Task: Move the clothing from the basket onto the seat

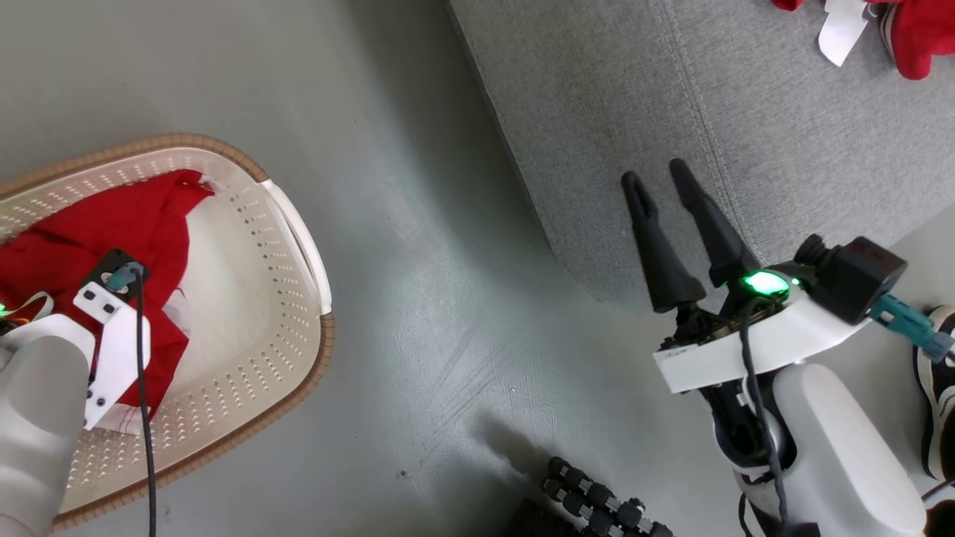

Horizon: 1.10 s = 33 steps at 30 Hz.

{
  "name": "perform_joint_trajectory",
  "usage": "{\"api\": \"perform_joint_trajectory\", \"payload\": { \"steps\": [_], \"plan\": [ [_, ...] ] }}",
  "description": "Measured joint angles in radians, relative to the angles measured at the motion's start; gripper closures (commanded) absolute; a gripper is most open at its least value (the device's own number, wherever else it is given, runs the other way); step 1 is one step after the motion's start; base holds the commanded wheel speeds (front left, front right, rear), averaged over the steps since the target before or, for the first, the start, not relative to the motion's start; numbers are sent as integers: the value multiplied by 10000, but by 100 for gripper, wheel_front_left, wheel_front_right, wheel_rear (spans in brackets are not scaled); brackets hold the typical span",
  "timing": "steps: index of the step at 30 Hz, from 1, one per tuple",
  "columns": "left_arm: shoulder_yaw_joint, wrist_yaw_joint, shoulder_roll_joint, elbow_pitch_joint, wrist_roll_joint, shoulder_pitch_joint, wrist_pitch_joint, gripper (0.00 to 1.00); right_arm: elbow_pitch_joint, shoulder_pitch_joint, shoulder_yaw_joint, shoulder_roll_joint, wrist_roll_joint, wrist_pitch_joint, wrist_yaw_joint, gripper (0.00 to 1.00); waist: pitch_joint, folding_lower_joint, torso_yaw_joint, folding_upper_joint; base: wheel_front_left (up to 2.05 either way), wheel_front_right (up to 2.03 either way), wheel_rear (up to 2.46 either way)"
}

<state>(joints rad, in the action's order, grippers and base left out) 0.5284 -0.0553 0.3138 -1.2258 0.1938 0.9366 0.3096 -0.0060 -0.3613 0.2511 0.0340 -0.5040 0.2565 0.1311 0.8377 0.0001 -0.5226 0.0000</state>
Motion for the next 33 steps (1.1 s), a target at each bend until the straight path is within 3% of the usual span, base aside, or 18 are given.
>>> {"api": "perform_joint_trajectory", "payload": {
  "steps": [13,22,33],
  "plan": [
    [-456,0,-447,240,-669,-151,-1210,100,151,-578,-608,6,58,2,0,0,-681,0,206,0,0,0,0],
    [-986,56,-1028,554,-1409,-514,-2443,100,445,-580,-811,12,236,0,0,0,-1354,0,457,0,0,0,0],
    [-1289,56,-1285,1068,-1904,-1083,-4428,100,817,-573,-849,27,692,2,0,0,-2417,0,899,0,0,0,0]
  ]
}}
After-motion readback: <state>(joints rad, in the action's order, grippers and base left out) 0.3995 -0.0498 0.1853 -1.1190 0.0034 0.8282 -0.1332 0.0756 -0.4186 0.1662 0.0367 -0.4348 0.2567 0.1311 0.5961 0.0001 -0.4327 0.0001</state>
